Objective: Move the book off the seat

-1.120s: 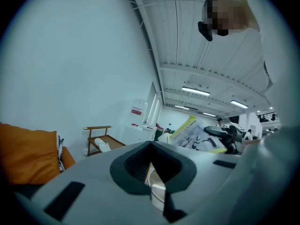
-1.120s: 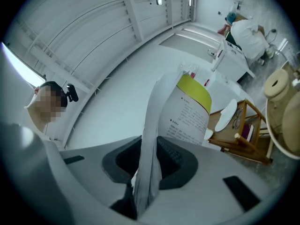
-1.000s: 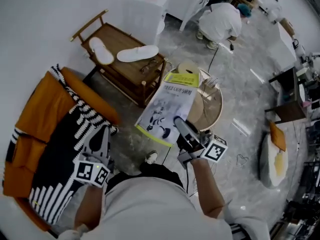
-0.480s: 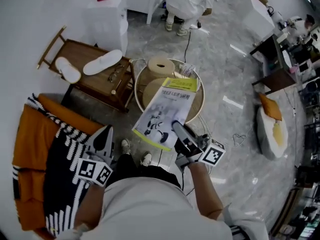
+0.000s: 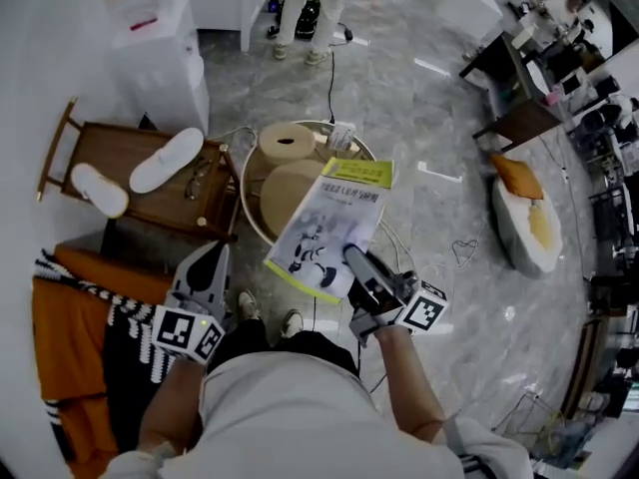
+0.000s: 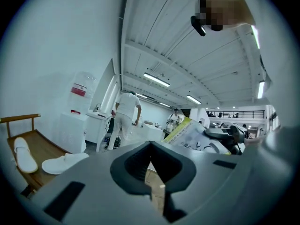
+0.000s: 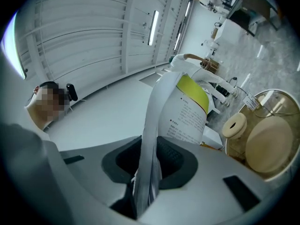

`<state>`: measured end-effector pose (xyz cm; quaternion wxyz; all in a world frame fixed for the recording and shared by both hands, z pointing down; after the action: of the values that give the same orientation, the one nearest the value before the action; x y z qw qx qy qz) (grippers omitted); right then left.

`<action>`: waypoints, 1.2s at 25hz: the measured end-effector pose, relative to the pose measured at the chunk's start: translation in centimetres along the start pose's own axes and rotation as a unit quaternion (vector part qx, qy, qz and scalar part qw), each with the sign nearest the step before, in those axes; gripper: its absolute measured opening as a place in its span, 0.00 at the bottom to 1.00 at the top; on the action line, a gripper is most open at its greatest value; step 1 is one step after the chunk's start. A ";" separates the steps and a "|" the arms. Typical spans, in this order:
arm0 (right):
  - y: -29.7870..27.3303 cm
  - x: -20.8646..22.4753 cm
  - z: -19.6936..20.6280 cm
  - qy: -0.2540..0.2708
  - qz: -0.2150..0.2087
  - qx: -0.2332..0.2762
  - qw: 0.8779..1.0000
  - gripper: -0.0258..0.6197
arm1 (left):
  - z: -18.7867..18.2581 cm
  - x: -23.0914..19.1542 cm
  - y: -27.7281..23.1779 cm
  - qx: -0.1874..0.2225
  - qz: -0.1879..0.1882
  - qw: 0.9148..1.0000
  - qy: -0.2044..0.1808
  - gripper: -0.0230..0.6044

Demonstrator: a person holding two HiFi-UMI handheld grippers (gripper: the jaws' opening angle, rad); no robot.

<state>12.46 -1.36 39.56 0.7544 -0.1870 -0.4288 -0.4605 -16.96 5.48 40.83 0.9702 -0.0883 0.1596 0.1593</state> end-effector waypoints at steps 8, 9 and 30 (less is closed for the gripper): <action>-0.1 -0.2 0.0 -0.009 0.026 0.025 0.999 0.19 | -1.6 0.4 -1.6 -0.046 0.035 0.998 -0.013 0.06; -0.1 -0.2 0.0 -0.012 0.030 0.028 0.999 0.19 | -2.0 0.5 -1.8 -0.052 0.040 0.998 -0.016 0.06; 0.5 20.1 5.8 -0.052 0.109 -0.033 0.992 0.19 | 7.7 -2.9 -7.9 -0.129 0.021 0.991 -0.023 0.06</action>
<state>14.33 -7.90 59.35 0.7699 -0.2812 -0.4293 -0.3794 -14.70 -1.02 49.92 0.9505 -0.2060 0.1173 0.2009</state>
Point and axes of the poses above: the fingertips, and each gripper's own axes: y backward along the fingers, x to its right, z out of its underside, the point moved 7 cm from there along y, backward along the fingers, and after that the axes turned 3 degrees about y, right-handed, at the moved point
